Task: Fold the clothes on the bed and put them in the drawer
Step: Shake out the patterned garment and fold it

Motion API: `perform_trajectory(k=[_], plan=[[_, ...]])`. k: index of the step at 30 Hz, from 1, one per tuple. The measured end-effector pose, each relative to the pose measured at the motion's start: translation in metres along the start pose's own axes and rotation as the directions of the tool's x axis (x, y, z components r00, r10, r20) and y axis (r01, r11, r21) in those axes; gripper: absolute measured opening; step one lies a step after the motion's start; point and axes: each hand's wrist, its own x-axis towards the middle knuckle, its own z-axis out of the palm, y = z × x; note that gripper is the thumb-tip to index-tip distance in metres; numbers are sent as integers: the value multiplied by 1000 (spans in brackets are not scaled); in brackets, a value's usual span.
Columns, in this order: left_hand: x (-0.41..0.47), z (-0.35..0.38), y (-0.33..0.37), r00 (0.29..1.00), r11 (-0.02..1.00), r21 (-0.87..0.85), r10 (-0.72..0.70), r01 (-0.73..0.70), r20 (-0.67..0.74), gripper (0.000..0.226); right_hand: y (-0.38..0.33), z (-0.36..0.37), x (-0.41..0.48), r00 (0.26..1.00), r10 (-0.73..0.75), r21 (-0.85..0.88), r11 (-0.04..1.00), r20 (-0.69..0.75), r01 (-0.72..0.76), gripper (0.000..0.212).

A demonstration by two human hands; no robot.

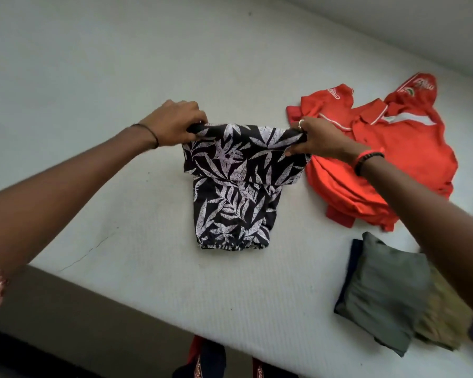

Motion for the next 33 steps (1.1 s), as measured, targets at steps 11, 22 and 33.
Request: perform_trajectory(k=[11,22,33], plan=[[-199,111,76,967,965,87,253,-249,-33,35,-40,162,-174,985,-161,-306,942,-55,136,74],[-73,82,59,955,911,-373,-69,178,288,77,-50,114,-54,994,104,201,974,23,-106,69],[-21,92,73,770,992,-64,-47,113,636,76,-51,125,-10,842,114,131,968,527,-213,68]])
